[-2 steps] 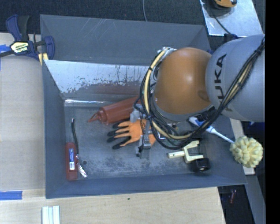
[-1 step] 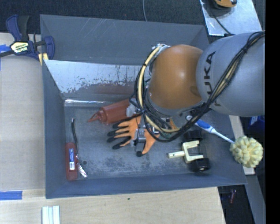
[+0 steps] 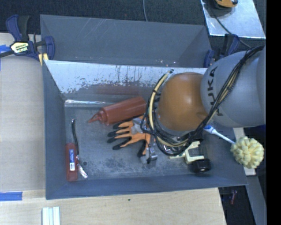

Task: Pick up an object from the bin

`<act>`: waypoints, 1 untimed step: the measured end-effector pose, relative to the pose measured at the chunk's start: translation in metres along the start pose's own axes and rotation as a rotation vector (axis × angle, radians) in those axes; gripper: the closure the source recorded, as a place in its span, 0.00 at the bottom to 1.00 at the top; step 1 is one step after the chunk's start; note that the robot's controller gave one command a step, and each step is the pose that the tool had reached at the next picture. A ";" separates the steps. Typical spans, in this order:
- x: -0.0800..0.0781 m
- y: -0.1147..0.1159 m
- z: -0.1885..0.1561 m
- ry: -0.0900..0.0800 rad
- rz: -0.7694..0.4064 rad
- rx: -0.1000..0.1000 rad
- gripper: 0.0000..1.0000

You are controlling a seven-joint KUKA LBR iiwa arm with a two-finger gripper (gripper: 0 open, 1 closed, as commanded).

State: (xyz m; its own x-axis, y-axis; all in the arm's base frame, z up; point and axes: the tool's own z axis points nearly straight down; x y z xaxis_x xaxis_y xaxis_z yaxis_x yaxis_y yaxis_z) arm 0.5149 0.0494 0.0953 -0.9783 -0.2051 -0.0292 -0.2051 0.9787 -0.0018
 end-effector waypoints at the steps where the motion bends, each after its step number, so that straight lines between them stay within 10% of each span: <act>1: -0.031 0.000 0.020 0.004 0.218 -0.001 0.00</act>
Offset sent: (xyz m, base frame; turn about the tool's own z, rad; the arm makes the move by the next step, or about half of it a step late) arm 0.0007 0.0306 -0.0141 -0.0388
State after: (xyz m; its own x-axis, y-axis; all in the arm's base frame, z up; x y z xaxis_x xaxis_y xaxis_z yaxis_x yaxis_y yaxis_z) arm 0.5458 0.0554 0.0758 -0.9996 0.0118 -0.0244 0.0117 0.9999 0.0051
